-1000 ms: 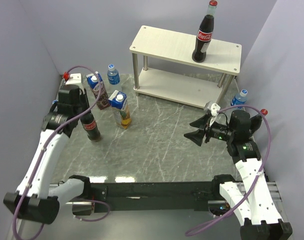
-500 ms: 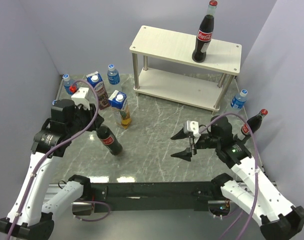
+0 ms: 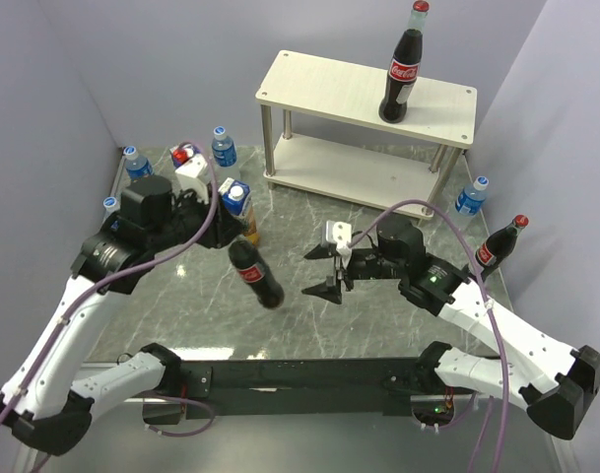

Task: Place and organize the beverage onto the shelf
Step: Pick up the drink from the center of the board.

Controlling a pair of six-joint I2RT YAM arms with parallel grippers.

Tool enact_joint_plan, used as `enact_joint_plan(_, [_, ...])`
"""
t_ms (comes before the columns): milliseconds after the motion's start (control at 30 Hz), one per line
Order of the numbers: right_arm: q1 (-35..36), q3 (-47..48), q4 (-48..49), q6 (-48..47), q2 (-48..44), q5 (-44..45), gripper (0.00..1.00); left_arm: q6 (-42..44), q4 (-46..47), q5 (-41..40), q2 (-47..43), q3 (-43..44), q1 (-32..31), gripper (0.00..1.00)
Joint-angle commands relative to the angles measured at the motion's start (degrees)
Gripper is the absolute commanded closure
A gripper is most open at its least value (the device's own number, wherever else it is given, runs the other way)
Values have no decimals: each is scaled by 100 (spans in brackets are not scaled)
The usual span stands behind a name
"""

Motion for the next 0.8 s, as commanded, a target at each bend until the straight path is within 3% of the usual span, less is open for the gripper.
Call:
enact_joint_plan(0, [177,315,998,1114,52,1066,21,-549,1726,3,232,813,-401,100])
enact_joint_plan(100, [248,227,1439,1747,52,1472,14,-549,1815,-306,514,1147,-823,100])
enact_joint_plan(333, [459,96,1931,1882,78,2377,12,-452,1613,-1158,1481,2244,-1640,100])
enact_joint_plan(767, [529,-177,2925,1777,333,3239,11,-707,1507,-1344,2150,3283,-1940,100])
